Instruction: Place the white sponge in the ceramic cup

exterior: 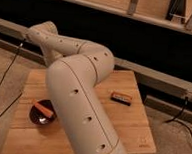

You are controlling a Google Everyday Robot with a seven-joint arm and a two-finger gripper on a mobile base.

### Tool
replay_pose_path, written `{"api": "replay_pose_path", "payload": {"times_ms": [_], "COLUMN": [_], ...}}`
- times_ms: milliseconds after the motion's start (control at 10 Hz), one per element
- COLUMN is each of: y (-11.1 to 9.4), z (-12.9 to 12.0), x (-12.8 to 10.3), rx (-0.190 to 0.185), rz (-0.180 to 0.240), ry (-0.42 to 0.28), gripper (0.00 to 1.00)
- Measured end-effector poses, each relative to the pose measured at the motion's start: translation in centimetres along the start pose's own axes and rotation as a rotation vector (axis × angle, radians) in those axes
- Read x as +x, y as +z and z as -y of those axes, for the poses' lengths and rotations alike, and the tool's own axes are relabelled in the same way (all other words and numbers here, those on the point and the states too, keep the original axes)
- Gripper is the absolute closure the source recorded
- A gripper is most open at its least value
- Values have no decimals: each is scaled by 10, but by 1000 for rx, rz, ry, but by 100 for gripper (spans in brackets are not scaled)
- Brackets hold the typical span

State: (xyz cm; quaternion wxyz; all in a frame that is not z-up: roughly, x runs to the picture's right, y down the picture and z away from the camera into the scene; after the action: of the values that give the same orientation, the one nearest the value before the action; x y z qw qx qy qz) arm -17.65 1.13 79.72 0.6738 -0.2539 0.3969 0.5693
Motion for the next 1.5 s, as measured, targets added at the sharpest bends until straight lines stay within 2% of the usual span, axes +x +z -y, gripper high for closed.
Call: {"api": "replay_pose_path", "payload": {"times_ms": [500,700,1100,1500], "y": [15,20,22,9], "z": [-7,1,21,17], "x": [-17,-18,-8,6], "rx": [-107,-125,-107,-78], "rz": [30,36,14,-1], "ry": [-87,-98,-131,-211], "gripper": [100,100,100,100]}}
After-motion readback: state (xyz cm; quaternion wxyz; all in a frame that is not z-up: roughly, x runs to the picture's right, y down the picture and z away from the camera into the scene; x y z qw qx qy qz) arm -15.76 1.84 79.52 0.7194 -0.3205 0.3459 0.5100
